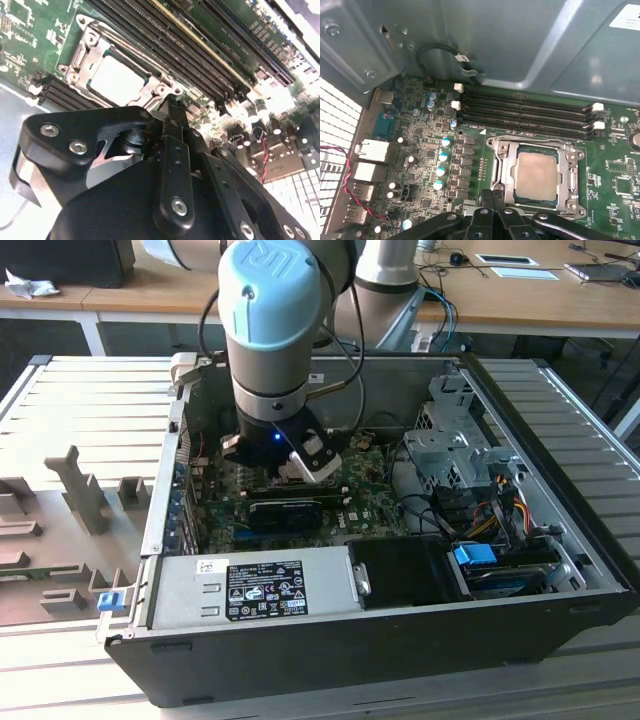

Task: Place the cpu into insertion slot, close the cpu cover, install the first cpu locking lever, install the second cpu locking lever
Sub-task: 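Install the second cpu locking lever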

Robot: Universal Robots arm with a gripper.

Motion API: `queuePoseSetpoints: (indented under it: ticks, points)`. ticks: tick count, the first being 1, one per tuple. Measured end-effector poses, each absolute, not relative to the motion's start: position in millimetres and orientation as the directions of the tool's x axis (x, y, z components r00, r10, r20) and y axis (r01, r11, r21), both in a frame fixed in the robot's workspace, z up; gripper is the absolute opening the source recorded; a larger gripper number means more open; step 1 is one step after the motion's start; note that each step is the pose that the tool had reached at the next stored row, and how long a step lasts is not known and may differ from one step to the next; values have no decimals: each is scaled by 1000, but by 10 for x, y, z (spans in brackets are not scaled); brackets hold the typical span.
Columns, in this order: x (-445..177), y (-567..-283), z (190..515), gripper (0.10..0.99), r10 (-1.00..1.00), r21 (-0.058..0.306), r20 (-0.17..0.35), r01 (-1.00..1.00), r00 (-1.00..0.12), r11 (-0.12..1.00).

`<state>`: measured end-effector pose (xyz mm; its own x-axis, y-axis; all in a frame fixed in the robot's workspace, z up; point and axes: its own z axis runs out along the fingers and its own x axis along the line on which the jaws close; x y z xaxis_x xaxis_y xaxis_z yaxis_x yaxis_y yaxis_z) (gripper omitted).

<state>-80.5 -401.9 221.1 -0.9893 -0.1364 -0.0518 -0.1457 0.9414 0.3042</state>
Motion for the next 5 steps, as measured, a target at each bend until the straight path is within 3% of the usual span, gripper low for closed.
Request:
queuePoseSetpoints:
  ticks: [5]
  points:
    - [-805, -4019, 2225, 106, -136, 304, -52, -146, -989, 941]
